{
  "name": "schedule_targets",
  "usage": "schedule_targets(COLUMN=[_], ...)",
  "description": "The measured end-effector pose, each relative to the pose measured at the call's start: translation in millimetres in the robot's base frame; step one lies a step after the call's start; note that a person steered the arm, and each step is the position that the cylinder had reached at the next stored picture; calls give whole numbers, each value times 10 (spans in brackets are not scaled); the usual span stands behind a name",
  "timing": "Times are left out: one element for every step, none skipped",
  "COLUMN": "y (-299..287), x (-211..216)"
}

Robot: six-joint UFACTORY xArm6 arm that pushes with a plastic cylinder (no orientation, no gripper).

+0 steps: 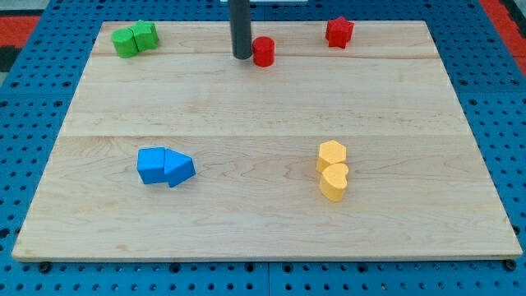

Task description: Go to the right side of the board

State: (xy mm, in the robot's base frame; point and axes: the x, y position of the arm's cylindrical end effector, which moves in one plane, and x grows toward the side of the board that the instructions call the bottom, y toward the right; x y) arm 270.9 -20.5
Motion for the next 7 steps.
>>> schedule_targets(y=[494,749,1020,1197,814,718,718], x=[0,-15,-81,-109,-115,-115,-17])
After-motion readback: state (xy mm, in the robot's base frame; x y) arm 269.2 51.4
